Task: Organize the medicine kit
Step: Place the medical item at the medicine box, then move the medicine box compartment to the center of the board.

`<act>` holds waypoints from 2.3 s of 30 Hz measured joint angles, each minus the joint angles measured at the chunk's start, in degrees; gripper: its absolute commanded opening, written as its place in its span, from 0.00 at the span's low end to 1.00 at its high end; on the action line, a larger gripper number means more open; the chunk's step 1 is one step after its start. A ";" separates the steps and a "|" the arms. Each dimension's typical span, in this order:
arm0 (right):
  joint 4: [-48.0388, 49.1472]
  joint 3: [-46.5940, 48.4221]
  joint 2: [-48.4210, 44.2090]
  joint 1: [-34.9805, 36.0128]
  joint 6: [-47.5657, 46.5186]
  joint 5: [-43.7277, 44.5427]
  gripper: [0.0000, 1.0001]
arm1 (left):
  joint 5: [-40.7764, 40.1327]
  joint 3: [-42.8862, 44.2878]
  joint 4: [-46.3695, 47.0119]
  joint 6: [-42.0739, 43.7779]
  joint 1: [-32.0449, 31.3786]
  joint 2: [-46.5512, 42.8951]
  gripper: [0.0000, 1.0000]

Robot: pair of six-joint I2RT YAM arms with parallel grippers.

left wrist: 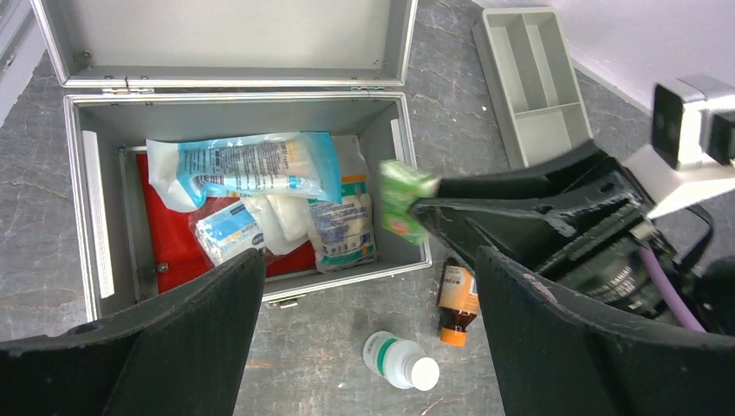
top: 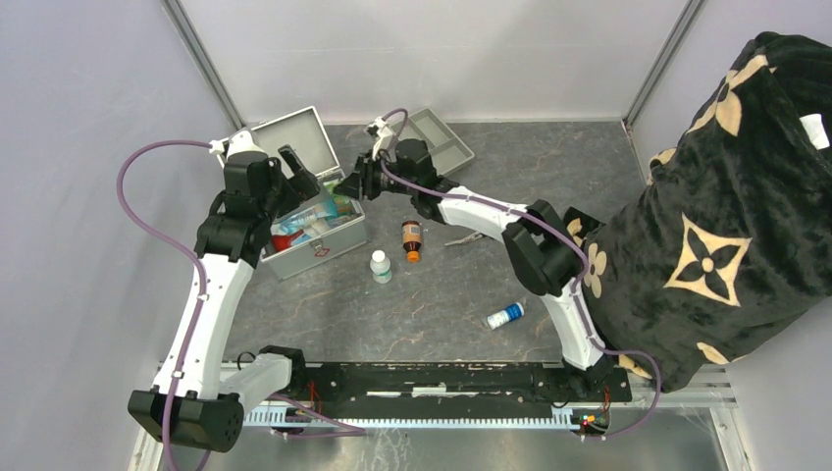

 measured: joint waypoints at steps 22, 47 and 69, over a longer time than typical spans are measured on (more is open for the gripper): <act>-14.51 -2.05 -12.17 -11.10 -20.39 16.13 0.63 | -0.42 -0.02 0.00 0.00 0.00 -0.35 0.96; -27.91 18.71 11.63 -16.87 -39.45 26.18 0.35 | 0.72 -0.81 0.02 0.02 0.00 0.66 0.96; -36.94 19.28 13.88 -17.92 -42.05 27.63 0.30 | 0.72 -1.99 0.00 0.02 0.00 0.74 0.96</act>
